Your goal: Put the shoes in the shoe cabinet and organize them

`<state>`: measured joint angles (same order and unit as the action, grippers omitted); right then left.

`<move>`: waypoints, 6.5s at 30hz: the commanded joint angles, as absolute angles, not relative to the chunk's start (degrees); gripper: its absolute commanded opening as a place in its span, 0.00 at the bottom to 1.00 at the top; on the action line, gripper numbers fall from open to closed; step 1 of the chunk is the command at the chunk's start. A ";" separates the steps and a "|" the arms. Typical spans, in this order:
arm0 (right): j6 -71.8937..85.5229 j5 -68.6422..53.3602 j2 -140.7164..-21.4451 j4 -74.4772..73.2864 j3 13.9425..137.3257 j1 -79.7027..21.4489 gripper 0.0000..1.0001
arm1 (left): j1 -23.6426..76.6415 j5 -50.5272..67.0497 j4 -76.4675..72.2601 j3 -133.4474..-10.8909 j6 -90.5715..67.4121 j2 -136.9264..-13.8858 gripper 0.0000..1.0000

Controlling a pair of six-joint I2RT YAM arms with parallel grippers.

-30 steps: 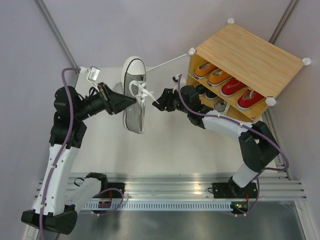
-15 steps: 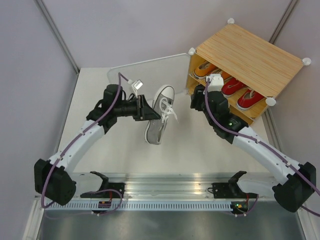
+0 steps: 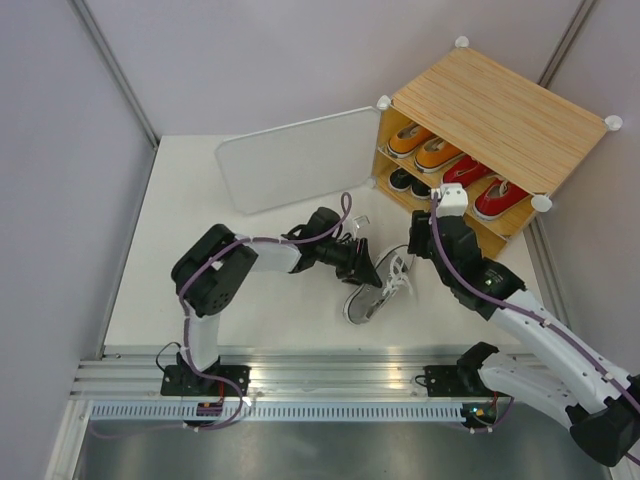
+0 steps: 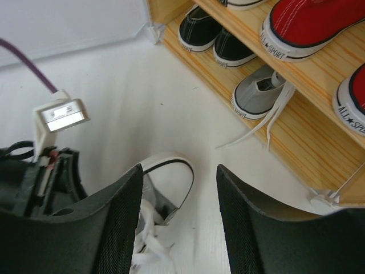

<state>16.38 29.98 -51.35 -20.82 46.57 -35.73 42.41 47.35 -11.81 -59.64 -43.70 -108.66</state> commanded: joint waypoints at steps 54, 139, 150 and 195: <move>36.65 18.19 -100.10 -40.16 73.92 -64.86 0.50 | 21.27 -13.62 33.22 -70.66 -19.51 -84.46 0.98; -10.02 -12.21 -78.74 -50.98 64.25 -20.92 0.01 | 20.65 -13.27 34.45 -71.28 -19.95 -85.08 0.98; -14.76 -12.75 -85.07 -47.37 66.35 -19.08 0.01 | 20.57 -13.01 34.45 -71.19 -19.86 -84.64 0.98; -0.47 12.13 -75.86 -34.64 63.46 -17.48 0.50 | 20.65 -10.99 34.63 -71.10 -20.39 -84.11 0.98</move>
<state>-8.78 10.52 -81.19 -39.75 65.12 -14.61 20.95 -11.49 34.37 -70.43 -20.53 -85.86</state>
